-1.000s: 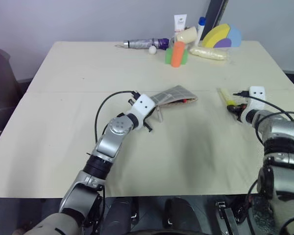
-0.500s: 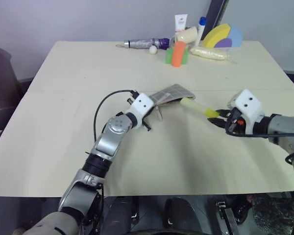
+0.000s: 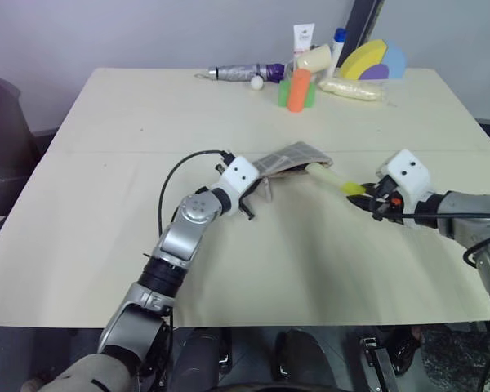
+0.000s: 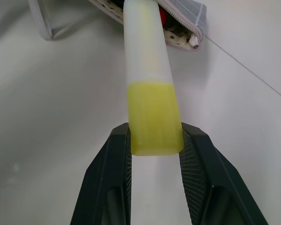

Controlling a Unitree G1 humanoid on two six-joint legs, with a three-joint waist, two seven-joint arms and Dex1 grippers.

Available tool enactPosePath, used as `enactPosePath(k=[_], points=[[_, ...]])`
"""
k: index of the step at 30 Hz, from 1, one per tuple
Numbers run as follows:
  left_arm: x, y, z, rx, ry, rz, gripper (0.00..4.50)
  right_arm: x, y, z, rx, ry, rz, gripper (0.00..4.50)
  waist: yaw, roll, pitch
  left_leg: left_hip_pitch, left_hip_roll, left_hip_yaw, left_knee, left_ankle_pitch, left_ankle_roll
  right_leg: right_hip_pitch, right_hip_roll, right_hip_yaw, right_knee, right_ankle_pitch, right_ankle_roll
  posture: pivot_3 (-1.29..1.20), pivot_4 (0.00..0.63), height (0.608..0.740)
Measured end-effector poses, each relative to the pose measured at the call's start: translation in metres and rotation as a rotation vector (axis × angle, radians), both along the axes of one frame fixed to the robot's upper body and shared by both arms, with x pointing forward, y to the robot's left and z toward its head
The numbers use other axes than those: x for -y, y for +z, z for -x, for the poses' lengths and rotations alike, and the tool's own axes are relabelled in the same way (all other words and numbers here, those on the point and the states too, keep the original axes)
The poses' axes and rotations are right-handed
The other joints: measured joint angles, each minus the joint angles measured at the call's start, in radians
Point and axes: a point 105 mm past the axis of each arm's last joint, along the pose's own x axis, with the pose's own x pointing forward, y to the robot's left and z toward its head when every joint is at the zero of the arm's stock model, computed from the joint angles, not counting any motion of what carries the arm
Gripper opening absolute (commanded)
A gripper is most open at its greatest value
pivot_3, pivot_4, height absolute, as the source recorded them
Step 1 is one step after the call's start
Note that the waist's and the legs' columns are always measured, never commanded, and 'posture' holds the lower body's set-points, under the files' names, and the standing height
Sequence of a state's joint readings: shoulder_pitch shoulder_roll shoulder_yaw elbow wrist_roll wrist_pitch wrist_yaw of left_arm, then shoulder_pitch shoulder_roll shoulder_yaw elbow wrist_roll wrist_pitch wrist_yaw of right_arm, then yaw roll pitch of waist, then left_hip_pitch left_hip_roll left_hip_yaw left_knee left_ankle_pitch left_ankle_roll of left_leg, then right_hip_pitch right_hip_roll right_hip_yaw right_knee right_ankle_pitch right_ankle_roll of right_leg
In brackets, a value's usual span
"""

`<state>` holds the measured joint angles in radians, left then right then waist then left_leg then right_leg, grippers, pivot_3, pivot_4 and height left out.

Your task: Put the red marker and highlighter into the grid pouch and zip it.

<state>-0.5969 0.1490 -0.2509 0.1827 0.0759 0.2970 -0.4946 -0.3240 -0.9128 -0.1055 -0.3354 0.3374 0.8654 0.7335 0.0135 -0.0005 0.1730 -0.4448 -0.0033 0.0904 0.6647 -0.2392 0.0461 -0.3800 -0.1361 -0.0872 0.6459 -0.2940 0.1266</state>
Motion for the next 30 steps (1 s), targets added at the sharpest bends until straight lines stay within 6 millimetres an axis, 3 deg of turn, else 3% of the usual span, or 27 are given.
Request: enactPosePath(k=[19,30], points=[[0.012,-0.002,0.025,0.073,-0.195,-0.078,0.0,-0.049,-0.006,-0.005,-0.032,0.208,0.077,0.87,0.0,0.0,0.0,0.0,0.0,0.0,0.0,0.0,0.0,0.0,0.0,0.0,0.0,0.0,0.0,0.0,0.15,0.74],[0.008,-0.007,0.031,0.125,-0.262,-0.181,0.0,-0.037,-0.005,-0.002,-0.043,0.237,0.206,0.87,-0.001,0.0,0.0,-0.001,0.0,0.0,0.0,0.0,0.0,-0.001,-0.001,0.0,-0.001,0.0,0.0,0.0,0.15,0.74]])
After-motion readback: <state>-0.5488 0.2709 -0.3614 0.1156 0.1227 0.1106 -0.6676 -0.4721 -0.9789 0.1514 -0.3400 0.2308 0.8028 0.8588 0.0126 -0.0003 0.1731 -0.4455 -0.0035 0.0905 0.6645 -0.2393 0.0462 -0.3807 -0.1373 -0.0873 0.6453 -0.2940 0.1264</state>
